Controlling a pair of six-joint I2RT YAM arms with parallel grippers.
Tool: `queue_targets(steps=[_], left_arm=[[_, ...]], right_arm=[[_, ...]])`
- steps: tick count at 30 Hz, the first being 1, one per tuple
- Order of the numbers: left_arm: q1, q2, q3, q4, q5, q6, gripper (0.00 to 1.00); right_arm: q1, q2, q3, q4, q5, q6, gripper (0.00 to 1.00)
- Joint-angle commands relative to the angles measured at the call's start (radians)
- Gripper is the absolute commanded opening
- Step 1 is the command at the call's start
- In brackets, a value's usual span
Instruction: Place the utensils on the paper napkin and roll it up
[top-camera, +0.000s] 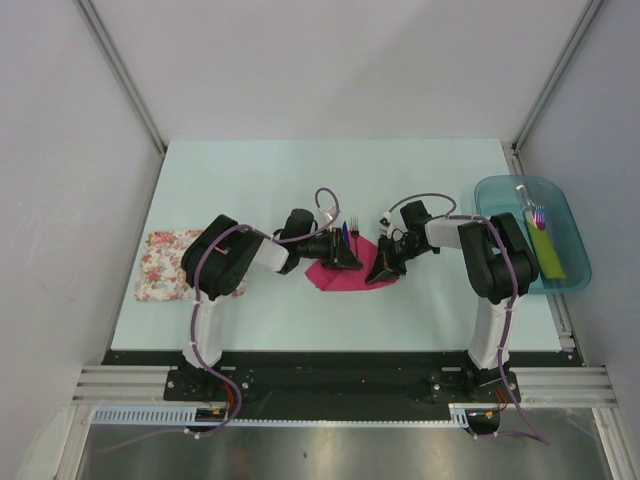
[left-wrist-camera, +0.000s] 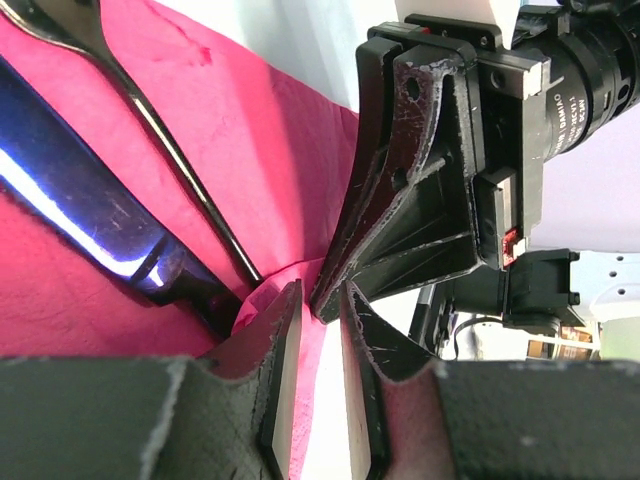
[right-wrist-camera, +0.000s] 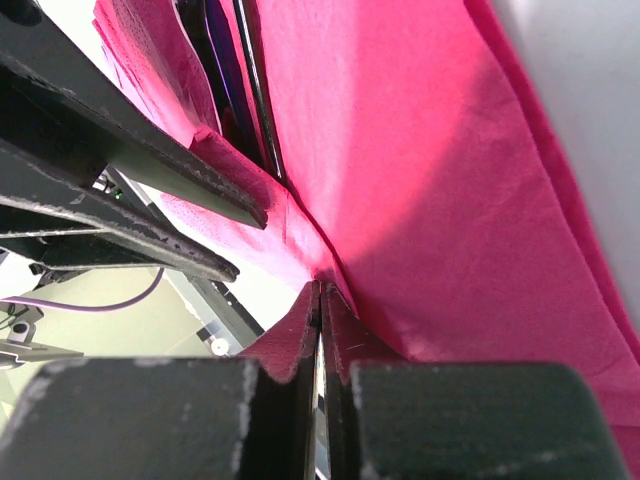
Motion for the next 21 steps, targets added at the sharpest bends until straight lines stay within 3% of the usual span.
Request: queue_targets(steps=[1, 5, 11, 20, 21], left_arm=[[0.002, -0.021, 0.016, -0.027, 0.000, 0.026, 0.25], [0.002, -0.002, 0.023, -0.055, -0.013, 0.036, 0.24], [0.002, 0.005, 0.023, -0.070, -0.026, 0.045, 0.23], [0.002, 0.018, 0.042, -0.107, -0.023, 0.077, 0.24], [0.003, 0.019, 0.042, -0.107, -0.025, 0.079, 0.24]], right_arm=[[-0.009, 0.014, -0.013, 0.007, 0.039, -0.004, 0.03], [-0.005, -0.008, -0.013, 0.013, 0.002, -0.004, 0.05], [-0.007, -0.101, 0.007, 0.014, -0.012, -0.003, 0.16], [-0.122, -0.190, 0.055, -0.124, 0.082, -0.079, 0.55], [-0.155, -0.193, 0.053, -0.141, 0.102, -0.093, 0.67]])
